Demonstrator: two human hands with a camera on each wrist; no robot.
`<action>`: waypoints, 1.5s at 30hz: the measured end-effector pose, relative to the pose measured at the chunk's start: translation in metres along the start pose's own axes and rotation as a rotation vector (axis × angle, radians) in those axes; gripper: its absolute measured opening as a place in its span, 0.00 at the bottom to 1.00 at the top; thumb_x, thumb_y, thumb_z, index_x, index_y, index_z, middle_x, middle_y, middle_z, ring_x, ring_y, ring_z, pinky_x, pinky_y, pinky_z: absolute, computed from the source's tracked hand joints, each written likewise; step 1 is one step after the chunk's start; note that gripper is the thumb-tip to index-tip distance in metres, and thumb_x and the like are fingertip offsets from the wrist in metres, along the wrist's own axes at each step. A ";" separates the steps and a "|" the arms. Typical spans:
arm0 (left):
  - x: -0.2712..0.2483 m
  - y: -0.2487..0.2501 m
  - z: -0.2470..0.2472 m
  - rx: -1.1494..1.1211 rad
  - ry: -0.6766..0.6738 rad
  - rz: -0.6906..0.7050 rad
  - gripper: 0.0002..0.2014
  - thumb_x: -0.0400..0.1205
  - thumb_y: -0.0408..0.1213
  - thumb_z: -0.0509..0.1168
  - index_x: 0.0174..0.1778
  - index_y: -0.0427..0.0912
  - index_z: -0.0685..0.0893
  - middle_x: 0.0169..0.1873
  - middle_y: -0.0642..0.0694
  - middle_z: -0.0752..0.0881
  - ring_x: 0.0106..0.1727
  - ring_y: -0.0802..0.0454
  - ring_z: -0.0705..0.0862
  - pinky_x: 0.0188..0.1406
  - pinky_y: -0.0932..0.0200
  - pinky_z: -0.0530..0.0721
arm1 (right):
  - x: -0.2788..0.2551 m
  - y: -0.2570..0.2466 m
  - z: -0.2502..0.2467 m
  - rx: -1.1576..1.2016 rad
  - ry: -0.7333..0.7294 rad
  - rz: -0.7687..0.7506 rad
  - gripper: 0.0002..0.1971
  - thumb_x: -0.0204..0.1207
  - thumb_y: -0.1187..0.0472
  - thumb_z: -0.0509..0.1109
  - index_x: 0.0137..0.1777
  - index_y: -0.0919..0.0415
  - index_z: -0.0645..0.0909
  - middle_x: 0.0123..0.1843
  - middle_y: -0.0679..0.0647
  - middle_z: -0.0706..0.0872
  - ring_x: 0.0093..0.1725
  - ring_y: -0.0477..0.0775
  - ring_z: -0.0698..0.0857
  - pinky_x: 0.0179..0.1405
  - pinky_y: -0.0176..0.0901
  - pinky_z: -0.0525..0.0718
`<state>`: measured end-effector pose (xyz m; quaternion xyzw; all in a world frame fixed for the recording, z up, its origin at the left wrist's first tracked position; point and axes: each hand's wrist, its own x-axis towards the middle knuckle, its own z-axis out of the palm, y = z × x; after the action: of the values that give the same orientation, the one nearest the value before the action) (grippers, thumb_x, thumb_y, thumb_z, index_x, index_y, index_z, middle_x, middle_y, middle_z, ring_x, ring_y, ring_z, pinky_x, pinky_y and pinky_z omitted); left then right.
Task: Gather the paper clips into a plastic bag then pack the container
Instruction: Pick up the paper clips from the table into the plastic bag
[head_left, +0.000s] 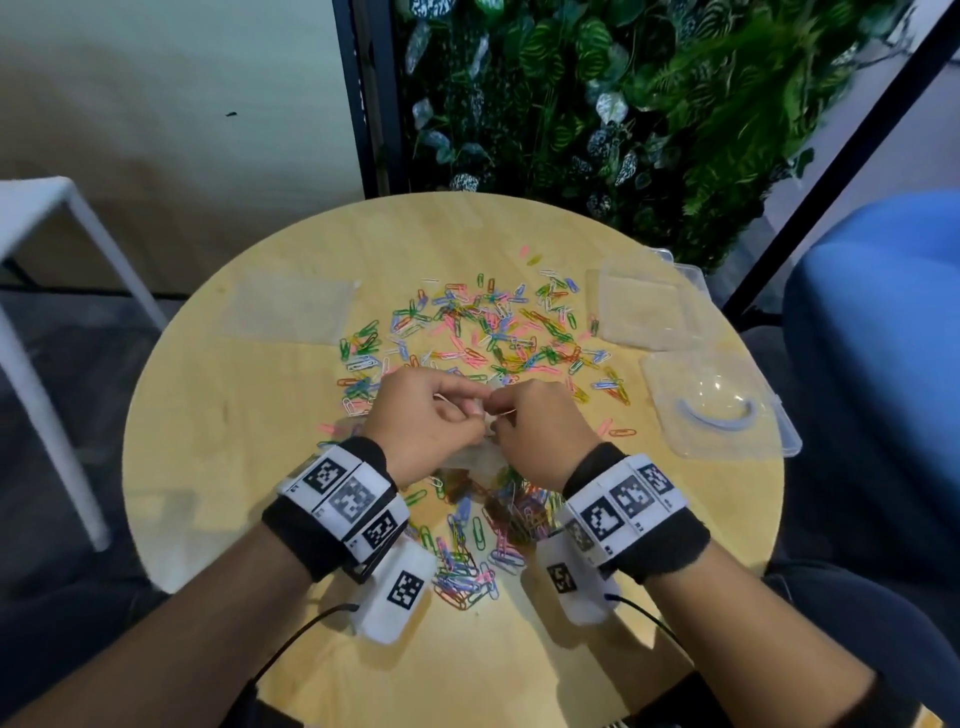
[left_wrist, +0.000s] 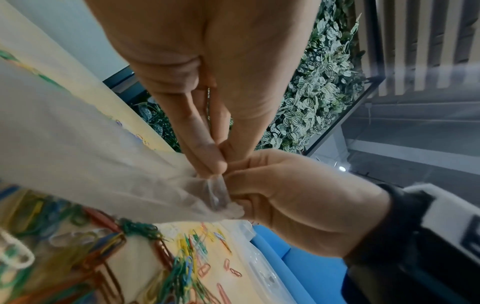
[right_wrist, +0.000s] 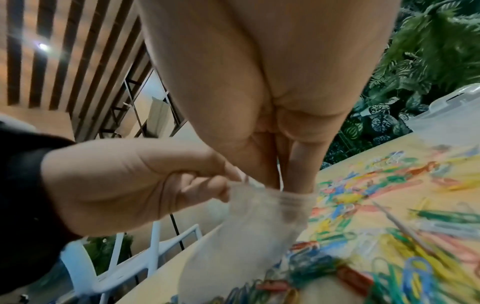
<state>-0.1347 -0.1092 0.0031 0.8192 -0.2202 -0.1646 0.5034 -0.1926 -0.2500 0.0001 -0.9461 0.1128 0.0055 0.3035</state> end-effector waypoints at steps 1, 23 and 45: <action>0.000 0.000 -0.002 -0.003 0.010 0.004 0.14 0.74 0.26 0.72 0.52 0.45 0.92 0.37 0.39 0.92 0.31 0.47 0.85 0.40 0.63 0.88 | -0.003 -0.002 -0.004 0.013 -0.001 -0.011 0.17 0.75 0.73 0.62 0.53 0.59 0.91 0.48 0.60 0.91 0.43 0.56 0.87 0.44 0.44 0.85; -0.026 -0.014 -0.127 0.051 0.449 0.077 0.17 0.74 0.26 0.69 0.56 0.45 0.91 0.35 0.46 0.86 0.22 0.56 0.81 0.28 0.70 0.82 | -0.030 0.028 0.021 -0.331 -0.200 0.144 0.49 0.64 0.34 0.77 0.81 0.51 0.62 0.68 0.58 0.66 0.61 0.62 0.79 0.62 0.52 0.82; 0.002 -0.029 -0.062 0.206 0.157 -0.004 0.10 0.77 0.31 0.74 0.54 0.41 0.91 0.44 0.50 0.91 0.33 0.61 0.88 0.40 0.62 0.90 | 0.000 0.025 -0.038 0.608 0.076 0.264 0.07 0.69 0.69 0.80 0.46 0.72 0.90 0.42 0.60 0.91 0.35 0.54 0.89 0.35 0.36 0.90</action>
<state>-0.0966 -0.0519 0.0041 0.8772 -0.1943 -0.0776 0.4321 -0.2002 -0.2916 0.0170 -0.7889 0.2420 -0.0244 0.5644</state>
